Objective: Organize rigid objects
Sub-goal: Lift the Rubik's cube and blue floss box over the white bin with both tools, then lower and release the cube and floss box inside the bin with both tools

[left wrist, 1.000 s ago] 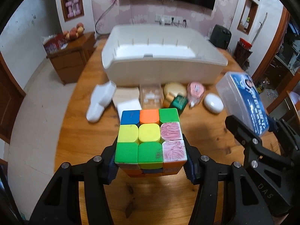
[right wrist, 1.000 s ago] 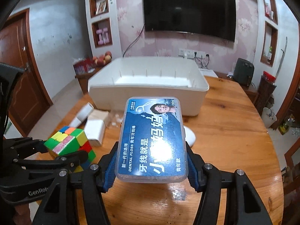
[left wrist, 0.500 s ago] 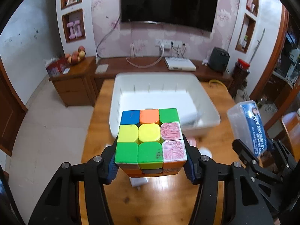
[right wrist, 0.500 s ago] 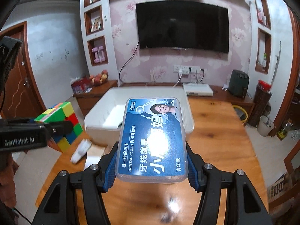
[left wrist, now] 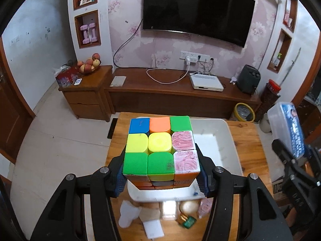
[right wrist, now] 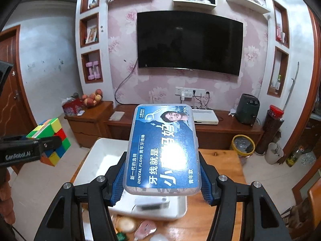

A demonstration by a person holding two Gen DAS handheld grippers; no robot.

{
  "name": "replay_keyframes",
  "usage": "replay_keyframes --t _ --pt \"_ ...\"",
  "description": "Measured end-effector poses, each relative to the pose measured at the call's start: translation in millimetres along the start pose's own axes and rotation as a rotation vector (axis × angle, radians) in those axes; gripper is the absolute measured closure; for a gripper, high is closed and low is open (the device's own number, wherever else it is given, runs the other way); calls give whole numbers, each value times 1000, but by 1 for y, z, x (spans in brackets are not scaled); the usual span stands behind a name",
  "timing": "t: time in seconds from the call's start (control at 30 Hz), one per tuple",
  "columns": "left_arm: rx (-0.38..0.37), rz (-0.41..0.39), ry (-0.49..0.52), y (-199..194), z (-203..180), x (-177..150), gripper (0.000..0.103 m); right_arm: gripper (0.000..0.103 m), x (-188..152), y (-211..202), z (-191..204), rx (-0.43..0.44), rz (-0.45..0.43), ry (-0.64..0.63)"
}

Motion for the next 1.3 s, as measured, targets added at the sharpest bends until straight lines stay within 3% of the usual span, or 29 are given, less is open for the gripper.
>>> replay_keyframes --t 0.13,0.23,0.33,0.67,1.07,1.13,1.17,1.27,1.3 --pt "24 45 -6 35 -1 12 43 41 19 29 2 -4 44 0" --pt "-4 91 -19 64 1 18 43 41 22 59 8 -2 89 -11" --pt "-37 135 -22 91 2 22 43 41 15 91 16 21 154 -10" --pt "-39 237 -49 167 -2 28 43 41 -12 181 27 70 319 27" --pt "-10 330 -73 219 -6 19 43 40 -39 245 33 66 457 5" --pt "-27 353 -101 223 -4 18 43 33 -42 246 34 80 472 -13" --pt "-34 359 -110 223 -3 18 41 32 -41 246 35 79 473 -14" --pt "-46 325 -129 211 1 20 12 25 -38 238 30 93 461 3" --pt "-49 309 -131 207 2 21 9 23 -38 235 29 108 456 13"
Point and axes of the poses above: each gripper's, at about its wrist camera, not at the fingertips, and y roughly the way its jaws point, z to its left, x to its top, the point moved 4 cm from there along y, roughly the way its jaws point, and after that the axes turned 11 degrees about z, right-handed, at the moved point
